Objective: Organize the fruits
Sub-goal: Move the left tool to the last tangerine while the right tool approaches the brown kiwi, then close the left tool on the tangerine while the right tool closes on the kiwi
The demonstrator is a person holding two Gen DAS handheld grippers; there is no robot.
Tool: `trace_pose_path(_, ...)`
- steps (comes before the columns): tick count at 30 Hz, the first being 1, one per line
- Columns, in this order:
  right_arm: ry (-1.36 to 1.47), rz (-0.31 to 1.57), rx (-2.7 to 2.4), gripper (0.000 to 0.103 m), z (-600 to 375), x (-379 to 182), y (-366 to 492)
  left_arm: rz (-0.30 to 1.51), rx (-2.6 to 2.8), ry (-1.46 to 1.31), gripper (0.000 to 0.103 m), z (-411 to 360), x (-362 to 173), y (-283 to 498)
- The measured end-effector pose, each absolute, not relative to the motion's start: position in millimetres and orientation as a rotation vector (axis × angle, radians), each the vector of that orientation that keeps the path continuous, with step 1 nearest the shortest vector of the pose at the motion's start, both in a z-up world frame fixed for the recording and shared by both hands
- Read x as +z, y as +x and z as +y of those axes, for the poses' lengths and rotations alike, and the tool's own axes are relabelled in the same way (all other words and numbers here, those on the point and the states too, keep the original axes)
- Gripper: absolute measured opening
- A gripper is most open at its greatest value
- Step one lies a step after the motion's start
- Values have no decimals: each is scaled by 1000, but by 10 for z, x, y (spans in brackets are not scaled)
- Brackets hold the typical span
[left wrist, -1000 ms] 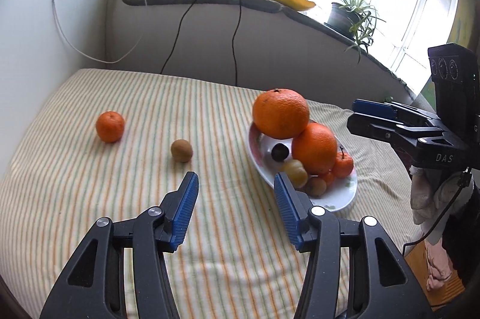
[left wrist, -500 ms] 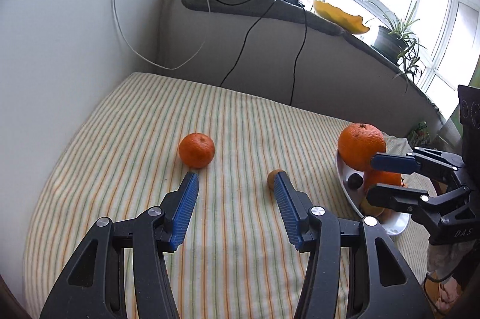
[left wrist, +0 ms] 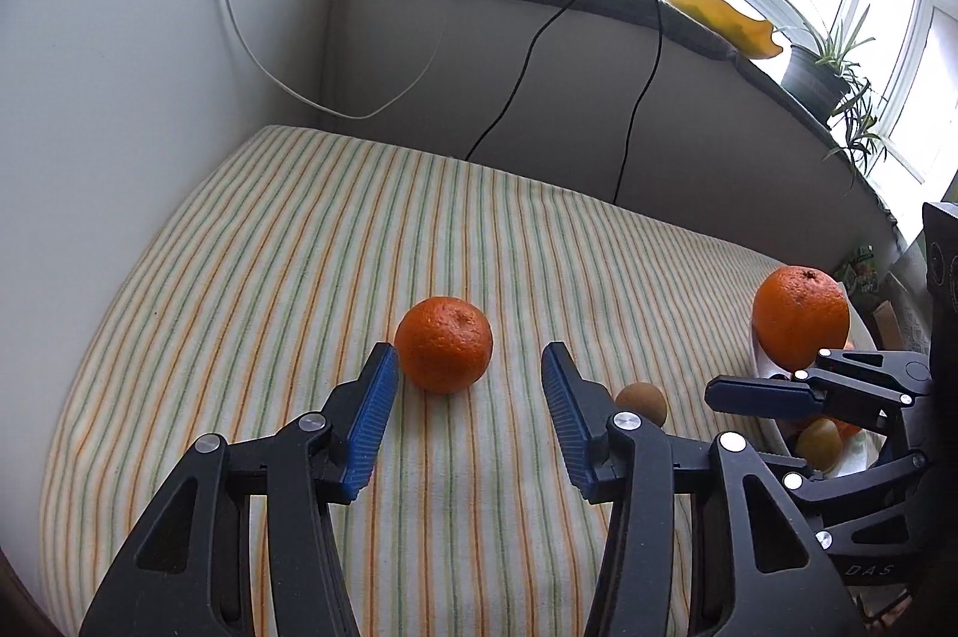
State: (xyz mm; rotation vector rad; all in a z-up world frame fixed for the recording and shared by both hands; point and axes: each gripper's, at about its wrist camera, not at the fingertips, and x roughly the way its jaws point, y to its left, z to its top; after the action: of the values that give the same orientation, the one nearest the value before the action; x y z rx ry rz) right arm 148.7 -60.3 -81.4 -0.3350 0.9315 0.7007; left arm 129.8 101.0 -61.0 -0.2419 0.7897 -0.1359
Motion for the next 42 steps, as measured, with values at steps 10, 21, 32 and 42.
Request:
trace_pose_path(10, -398, 959, 675, 43, -408, -978, 1617, 820, -135, -244, 47, 1024, -690, 1436)
trace_pose_path(21, -472, 979, 648, 28, -211, -1107, 1726, 857, -122, -263, 38, 1036, -767, 1520)
trace_pose_path(32, -440, 964, 664, 26, -251, -1040, 1661, 845, -117, -258, 37, 1026, -757, 1478)
trace_pose_path(42, -397, 937, 698, 26, -420, -844, 1540, 820, -126, -258, 37, 985, -668, 1348)
